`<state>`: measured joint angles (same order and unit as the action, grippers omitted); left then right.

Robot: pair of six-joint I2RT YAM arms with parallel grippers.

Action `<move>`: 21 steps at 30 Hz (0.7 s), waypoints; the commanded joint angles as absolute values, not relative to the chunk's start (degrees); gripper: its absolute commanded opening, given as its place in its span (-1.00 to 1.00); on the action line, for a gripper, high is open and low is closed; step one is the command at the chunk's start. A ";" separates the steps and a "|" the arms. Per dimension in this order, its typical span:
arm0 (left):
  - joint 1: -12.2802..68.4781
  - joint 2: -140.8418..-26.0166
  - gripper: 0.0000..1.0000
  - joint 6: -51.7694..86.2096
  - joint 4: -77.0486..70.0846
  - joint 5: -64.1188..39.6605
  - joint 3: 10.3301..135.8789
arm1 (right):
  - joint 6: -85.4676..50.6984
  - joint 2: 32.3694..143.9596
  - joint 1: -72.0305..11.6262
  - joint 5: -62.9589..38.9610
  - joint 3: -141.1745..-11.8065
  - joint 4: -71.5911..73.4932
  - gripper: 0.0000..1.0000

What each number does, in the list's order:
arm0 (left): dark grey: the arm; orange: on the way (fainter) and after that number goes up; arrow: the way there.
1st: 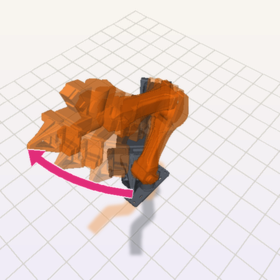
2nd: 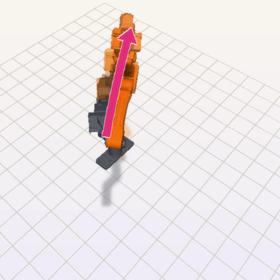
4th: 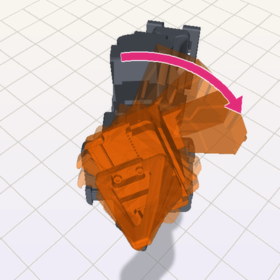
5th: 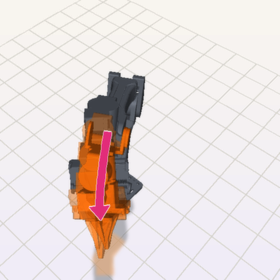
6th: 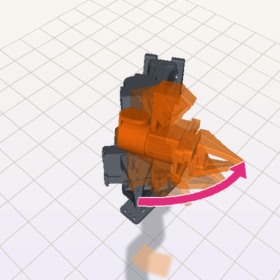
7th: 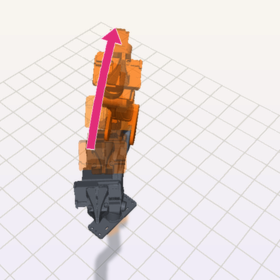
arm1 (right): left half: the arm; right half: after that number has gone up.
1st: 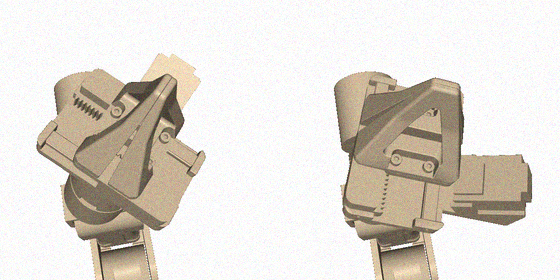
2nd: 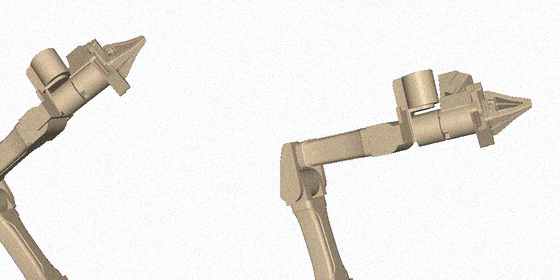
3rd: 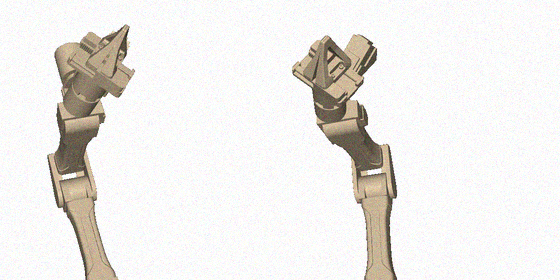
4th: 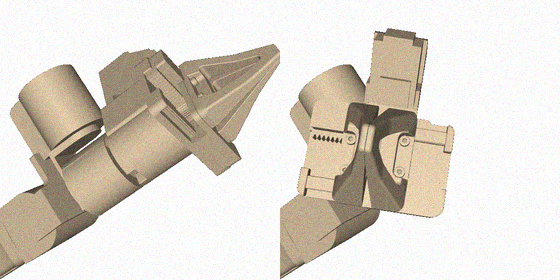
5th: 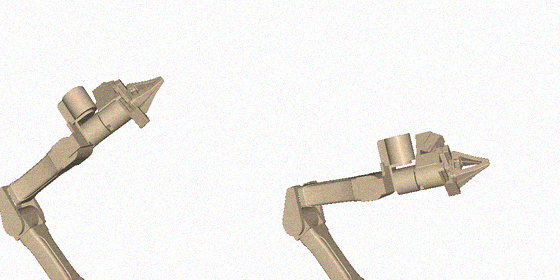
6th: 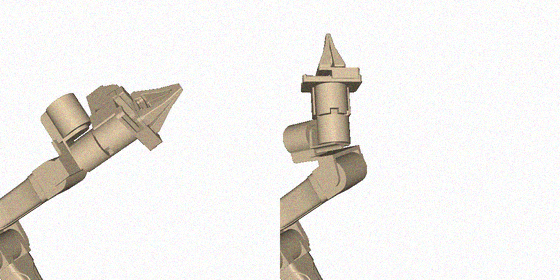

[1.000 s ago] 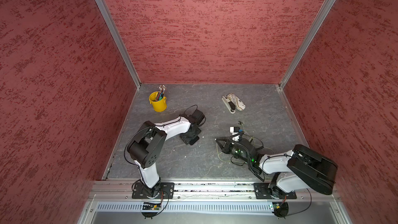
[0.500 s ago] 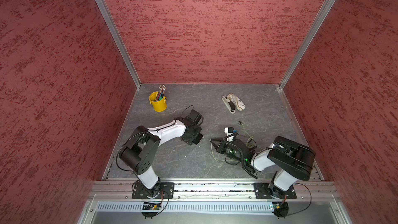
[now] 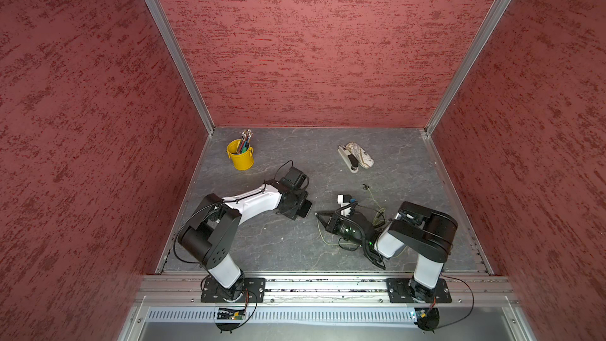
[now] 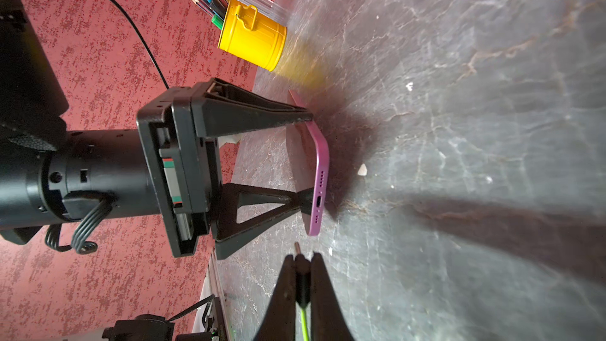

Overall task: Plug wired earphones into phones
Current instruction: Insert the wired earphone into the phone.

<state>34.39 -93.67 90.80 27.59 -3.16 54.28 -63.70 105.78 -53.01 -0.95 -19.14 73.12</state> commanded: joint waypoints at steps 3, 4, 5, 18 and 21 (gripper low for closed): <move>35.14 -91.62 0.45 92.73 25.68 -4.22 54.10 | -64.69 106.56 -53.21 -1.61 -20.45 75.76 -1.00; 35.31 -91.62 0.45 92.89 25.68 -4.30 54.09 | -64.62 106.68 -53.25 -1.46 -20.69 75.11 -1.00; 35.39 -91.46 0.45 92.89 25.61 -4.48 53.98 | -64.56 106.76 -53.18 -1.29 -20.82 74.82 -1.00; 36.82 -89.03 0.45 94.58 24.78 -4.75 52.21 | -65.30 107.18 -53.22 0.42 -22.06 71.15 -1.00; 36.79 -88.93 0.45 94.92 24.62 -4.75 52.05 | -65.49 107.30 -53.18 0.46 -22.21 70.73 -1.00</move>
